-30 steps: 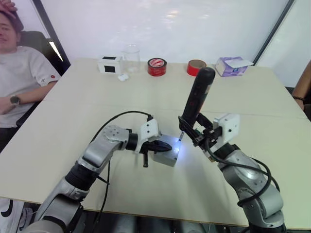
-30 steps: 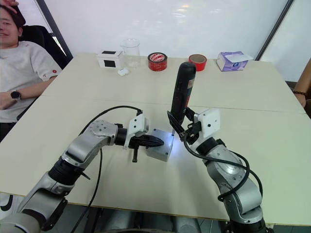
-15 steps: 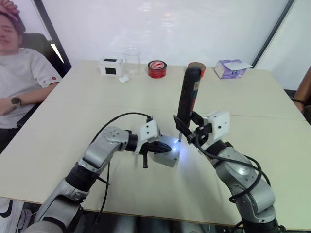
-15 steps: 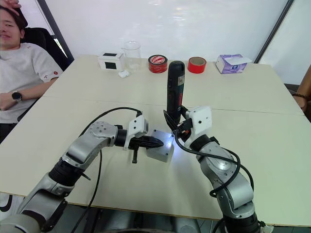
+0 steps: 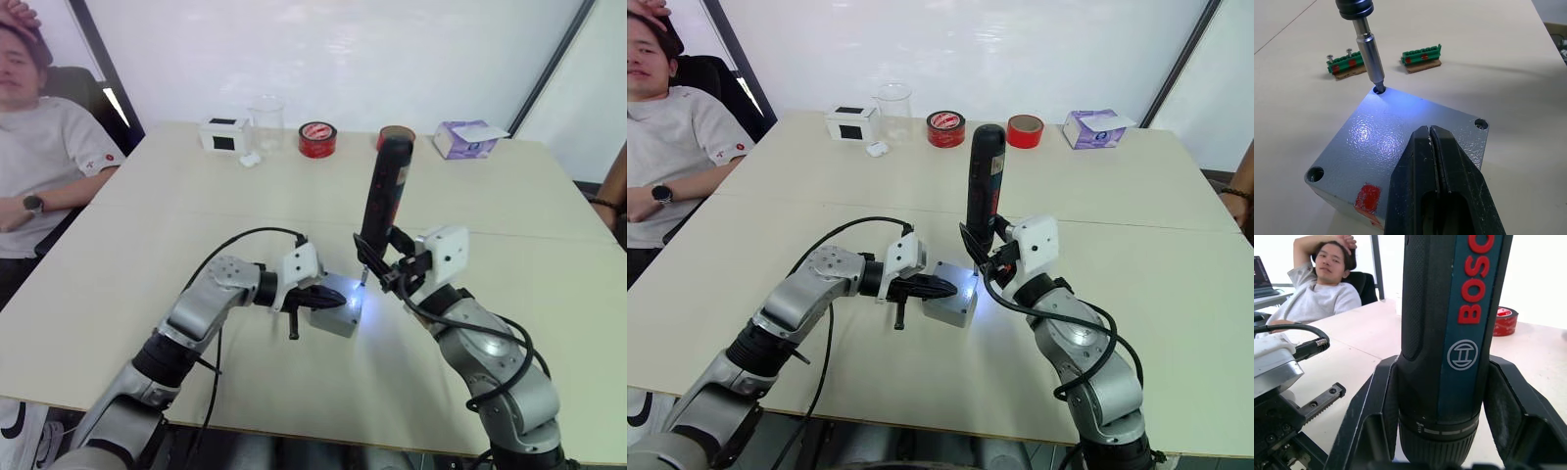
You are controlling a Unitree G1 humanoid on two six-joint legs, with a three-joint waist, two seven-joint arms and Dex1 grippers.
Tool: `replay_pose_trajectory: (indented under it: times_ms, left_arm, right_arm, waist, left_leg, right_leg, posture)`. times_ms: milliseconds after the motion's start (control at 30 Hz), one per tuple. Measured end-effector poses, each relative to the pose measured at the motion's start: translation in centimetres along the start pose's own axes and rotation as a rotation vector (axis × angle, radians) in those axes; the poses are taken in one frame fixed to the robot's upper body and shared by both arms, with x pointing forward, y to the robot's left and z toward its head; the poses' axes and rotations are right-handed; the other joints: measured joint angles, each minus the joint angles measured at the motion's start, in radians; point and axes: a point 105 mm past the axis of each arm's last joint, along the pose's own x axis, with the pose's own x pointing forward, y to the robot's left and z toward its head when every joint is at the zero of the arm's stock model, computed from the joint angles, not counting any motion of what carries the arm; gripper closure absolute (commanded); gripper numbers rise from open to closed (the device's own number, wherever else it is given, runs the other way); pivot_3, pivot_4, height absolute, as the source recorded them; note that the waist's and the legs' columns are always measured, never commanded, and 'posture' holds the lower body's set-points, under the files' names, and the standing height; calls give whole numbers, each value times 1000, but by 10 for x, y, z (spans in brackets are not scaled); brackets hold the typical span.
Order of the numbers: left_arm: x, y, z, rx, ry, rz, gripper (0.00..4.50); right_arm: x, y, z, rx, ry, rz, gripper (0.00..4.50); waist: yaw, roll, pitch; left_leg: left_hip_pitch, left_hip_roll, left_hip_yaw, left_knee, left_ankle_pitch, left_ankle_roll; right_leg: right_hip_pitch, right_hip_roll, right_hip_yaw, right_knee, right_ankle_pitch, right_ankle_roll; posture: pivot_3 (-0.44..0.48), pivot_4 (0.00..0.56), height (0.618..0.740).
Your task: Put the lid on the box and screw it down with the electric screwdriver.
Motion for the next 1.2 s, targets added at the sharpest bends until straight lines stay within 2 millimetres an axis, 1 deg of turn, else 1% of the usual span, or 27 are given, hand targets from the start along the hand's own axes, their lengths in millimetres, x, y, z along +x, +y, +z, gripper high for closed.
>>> replay_pose_trajectory:
  times_ms: [167, 233, 267, 333, 367, 433, 500, 533, 633, 667, 700, 733, 767, 800, 867, 967, 1033, 1100, 1200]
  left_arm:
    - [1, -1, 1, 5, -7, -5, 4500]
    - [2, -1, 2, 12, -12, -6, 4500]
    - [2, -2, 2, 14, -14, -7, 4500]
    - [2, -2, 4, 21, -18, -8, 4500]
    - [2, -3, 4, 22, -22, -9, 4500]
    - [4, -4, 5, 24, -30, -10, 4500]
    - [5, -5, 6, 12, -48, -1, 4500]
    - [6, -5, 7, -2, -66, 7, 4500]
    - [10, 1, 12, -73, -135, 66, 4500]
    - [11, 3, 12, -91, -145, 84, 4500]
    - [8, 7, 15, -130, -169, 99, 4500]
    - [3, 10, 19, -183, -191, 101, 4500]
    - [-5, 12, 25, -214, -210, 97, 4500]
    - [-11, 12, 30, -226, -219, 85, 4500]
    - [-23, 8, 40, -213, -216, 49, 4500]
    - [-31, 0, 53, -168, -196, -19, 4500]
    - [-37, -5, 58, -135, -168, -55, 4500]
    - [-42, -10, 58, -106, -132, -82, 4500]
    - [-43, -18, 58, -85, -107, -126, 4500]
  right_arm:
    - [1, -8, 10, 0, 3, 22, 2642]
    - [2, -15, 19, 10, 4, 36, 2642]
    - [2, -19, 28, 7, -11, 36, 2642]
    - [2, -28, 51, 3, -58, 46, 2642]
    - [1, -31, 68, 1, -102, 56, 2642]
    - [-1, -33, 102, -4, -182, 97, 2642]
    - [-3, -33, 119, 14, -214, 126, 2642]
    - [-3, -34, 123, 35, -208, 131, 2642]
    - [0, -46, 118, 112, -133, 100, 2642]
    - [1, -55, 111, 147, -93, 62, 2642]
    - [2, -63, 104, 185, -24, 44, 2642]
    - [1, -75, 100, 191, 86, 36, 2642]
    - [-3, -92, 96, 208, 181, -10, 2642]
    - [-7, -105, 93, 235, 238, -43, 2642]
    - [-20, -126, 88, 269, 367, -97, 2642]
    - [-39, -147, 72, 331, 568, -170, 2642]
    - [-54, -157, 58, 376, 695, -212, 2642]
    - [-69, -164, 45, 424, 802, -238, 2642]
    - [-85, -173, 30, 477, 895, -281, 2642]
  waist:
    - [1, 2, 3]
    - [1, 7, 7]
    - [2, 9, 9]
    - [2, 12, 11]
    - [2, 13, 11]
    - [1, 14, 12]
    - [2, 14, 12]
    - [4, 14, 12]
    - [4, 14, 12]
    - [3, 12, 13]
    - [1, 17, 17]
    - [0, 18, 25]
    - [0, 15, 29]
    - [1, 14, 30]
    - [4, 16, 30]
    - [2, 16, 31]
    - [2, 17, 31]
    - [2, 18, 32]
    - [2, 17, 32]
  left_leg:
    - [-2, 0, 0, 0, 0, 0]
    - [-5, 0, 0, 0, 0, 0]
    - [-7, 0, 0, 0, 0, 0]
    - [-11, -1, 0, 0, 0, 0]
    - [-12, -1, 0, 0, 0, 0]
    - [-15, -1, 0, 0, 0, 1]
    - [-15, 0, -1, -1, -1, 1]
    - [-15, 0, -1, -1, -1, 1]
    - [-17, -1, -1, -1, -1, 1]
    - [-18, -2, -1, -1, -1, 1]
    - [-19, -3, 0, 0, -1, 2]
    - [-20, -4, 1, 0, 0, 3]
    - [-22, -4, 1, 0, 0, 3]
    - [-24, -4, 0, 0, 1, 3]
    - [-33, -4, 0, 0, 1, 4]
    - [-36, -4, 1, -1, 1, 5]
    - [-36, -4, 2, -1, 0, 6]
    - [-36, -4, 3, -1, 0, 6]
    - [-36, -4, 4, 1, 0, 6]
  right_leg:
    - [-1, -1, 0, -2, 0, 0]
    - [-2, -1, 0, -5, 0, -1]
    - [-3, -1, 0, -6, 1, -1]
    - [-6, -2, 0, -7, 1, -1]
    - [-7, -1, 0, -8, 3, 2]
    - [-9, -2, -1, -8, 3, 3]
    - [-9, -2, -2, -9, 3, 3]
    - [-9, -2, -2, -9, 3, 3]
    - [-9, -5, -3, -11, 3, 3]
    - [-9, -6, -3, -11, 3, 3]
    - [-10, -7, -3, -12, 3, 3]
    - [-11, -8, -2, -12, 4, 4]
    - [-13, -8, -3, -12, 4, 4]
    - [-15, -7, -3, -12, 4, 4]
    - [-23, -6, -3, -11, 6, 7]
    - [-26, -3, -3, -13, 6, 7]
    - [-26, -2, -3, -14, 6, 7]
    - [-27, -2, -3, -14, 6, 7]
    - [-26, -2, -3, -14, 6, 8]
  posture:
    - [0, 150, 740]
    - [0, 150, 740]
    - [0, 150, 740]
    - [0, 150, 740]
    - [0, 150, 740]
    - [0, 150, 740]
    - [0, 150, 740]
    - [0, 150, 740]
    - [0, 150, 740]
    - [0, 150, 740]
    - [0, 150, 740]
    - [0, 150, 740]
    - [0, 150, 740]
    - [0, 150, 740]
    - [0, 150, 740]
    - [0, 150, 740]
    - [0, 150, 740]
    - [0, 150, 740]
    - [0, 150, 740]
